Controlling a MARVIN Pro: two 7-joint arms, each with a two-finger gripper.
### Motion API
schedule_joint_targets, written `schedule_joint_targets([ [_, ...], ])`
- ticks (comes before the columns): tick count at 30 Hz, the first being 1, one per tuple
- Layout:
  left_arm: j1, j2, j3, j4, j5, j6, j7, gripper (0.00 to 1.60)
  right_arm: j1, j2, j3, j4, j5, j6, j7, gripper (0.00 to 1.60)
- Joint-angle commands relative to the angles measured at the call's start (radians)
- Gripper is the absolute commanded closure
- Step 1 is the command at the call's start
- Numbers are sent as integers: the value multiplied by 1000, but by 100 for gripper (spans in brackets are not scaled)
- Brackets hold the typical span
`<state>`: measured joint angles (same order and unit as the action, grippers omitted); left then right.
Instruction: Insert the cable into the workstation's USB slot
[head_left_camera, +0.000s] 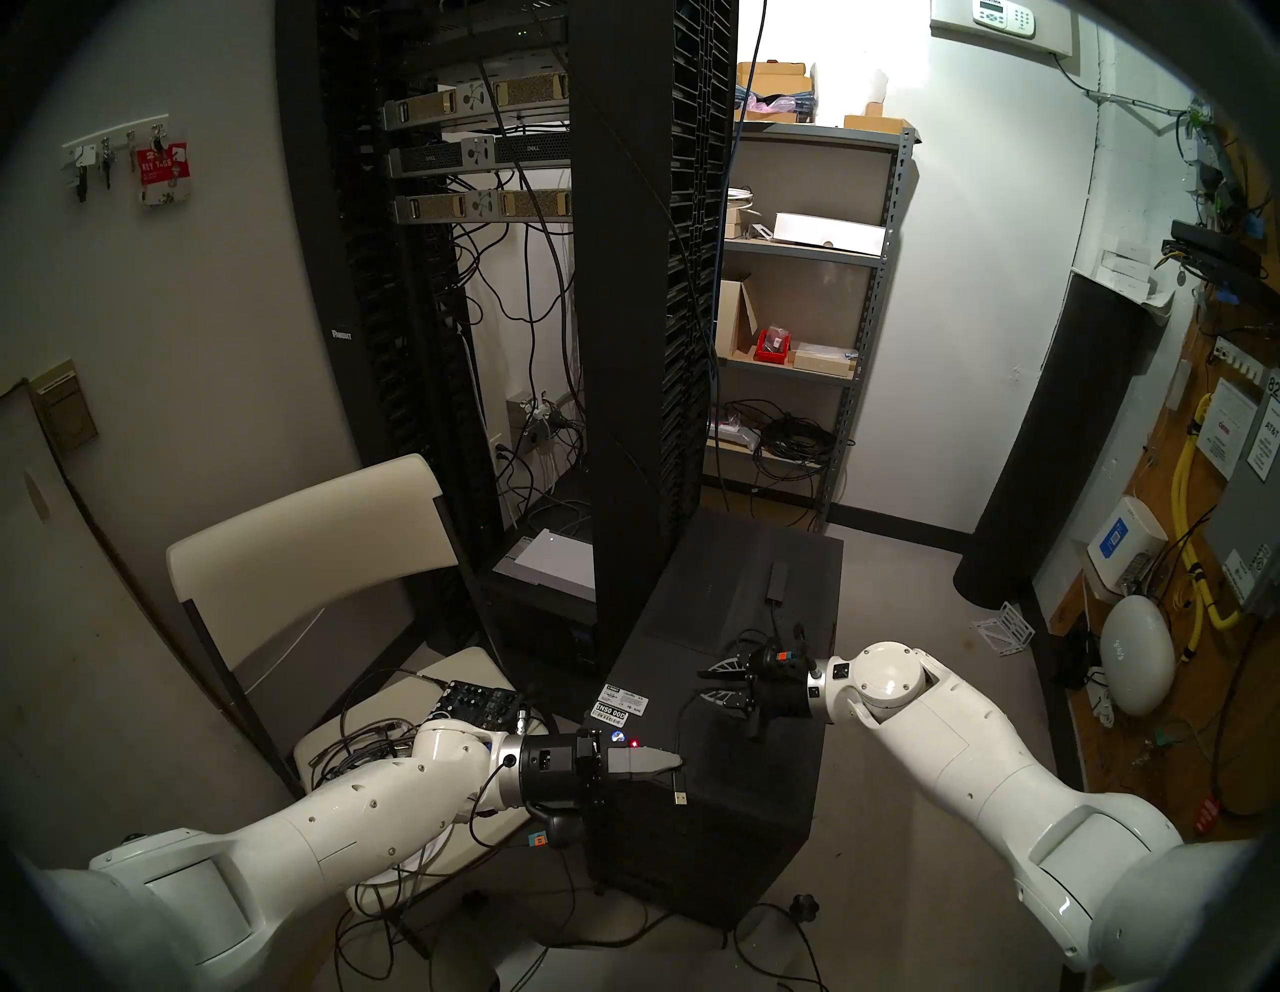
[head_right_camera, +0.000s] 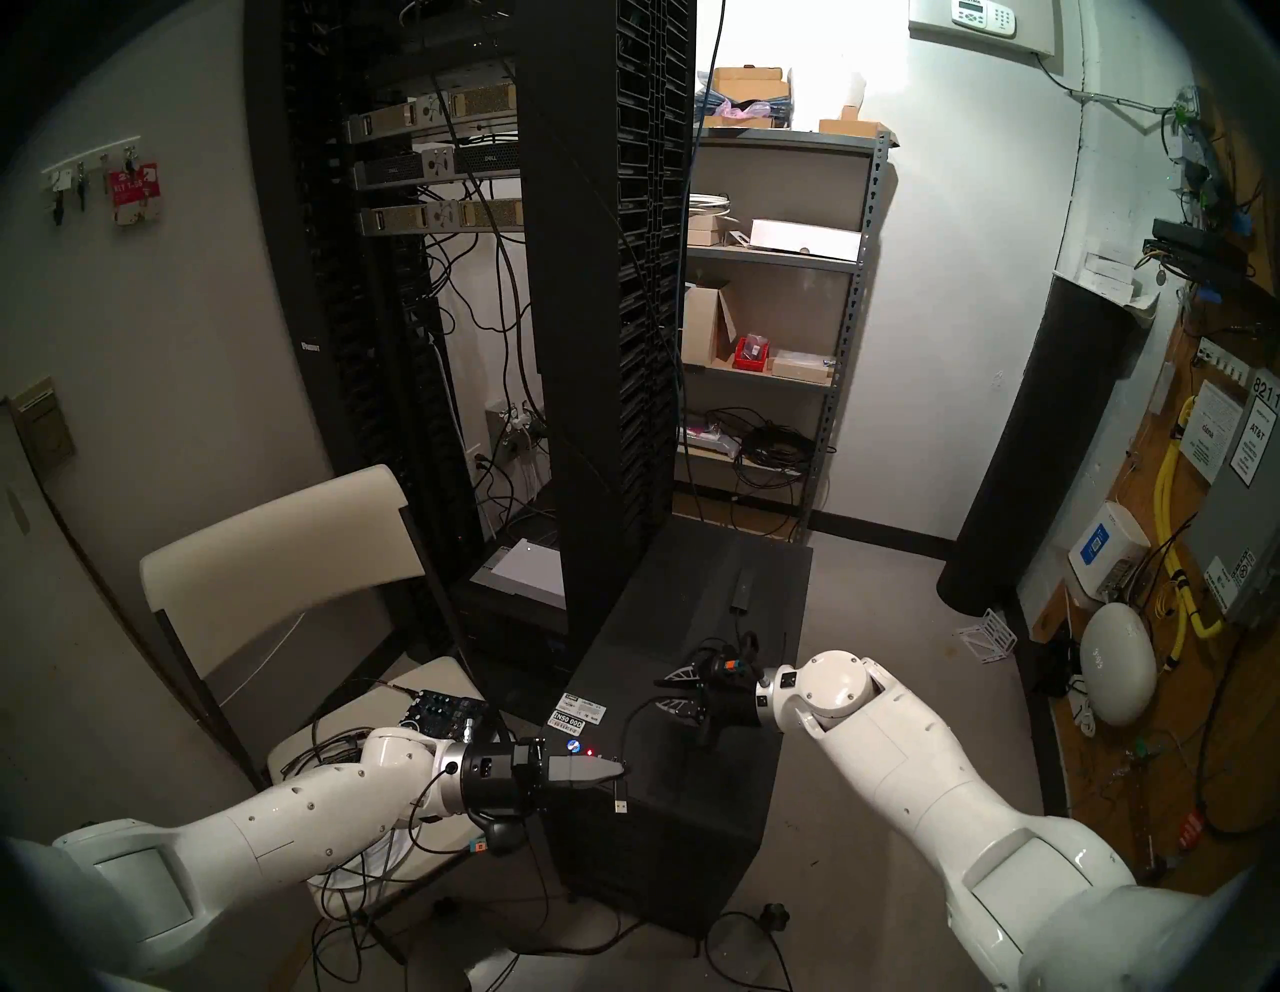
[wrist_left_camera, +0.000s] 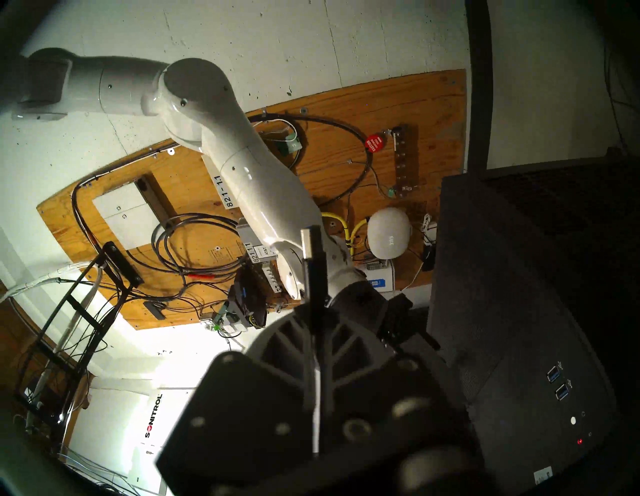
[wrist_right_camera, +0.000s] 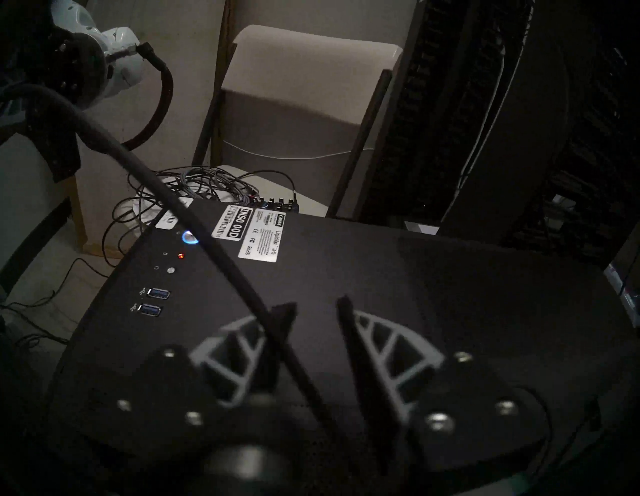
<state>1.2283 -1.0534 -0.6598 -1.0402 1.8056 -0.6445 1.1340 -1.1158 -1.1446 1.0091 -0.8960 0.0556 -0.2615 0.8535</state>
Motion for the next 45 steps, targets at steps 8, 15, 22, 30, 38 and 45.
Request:
schedule_joint_targets([
  [8, -63, -67, 29, 118, 47, 56, 144, 160, 109, -56, -3, 96, -6, -130, 52, 160],
  [15, -81, -110, 35, 176, 53, 72, 160, 159, 96, -45, 9, 80, -2, -199, 67, 160],
  [22, -102, -161, 29, 230, 46, 82, 169, 144, 70, -25, 23, 34, -14, -282, 65, 160],
  [30, -126, -193, 32, 301, 50, 89, 190, 110, 5, -1, 33, -35, -66, -327, -27, 160],
  [38, -132, -204, 34, 341, 51, 102, 213, 69, -34, 11, 55, -65, -103, -332, -101, 160],
  [45, -135, -209, 33, 365, 49, 107, 229, 18, -42, 11, 67, -78, -123, -329, -122, 160],
])
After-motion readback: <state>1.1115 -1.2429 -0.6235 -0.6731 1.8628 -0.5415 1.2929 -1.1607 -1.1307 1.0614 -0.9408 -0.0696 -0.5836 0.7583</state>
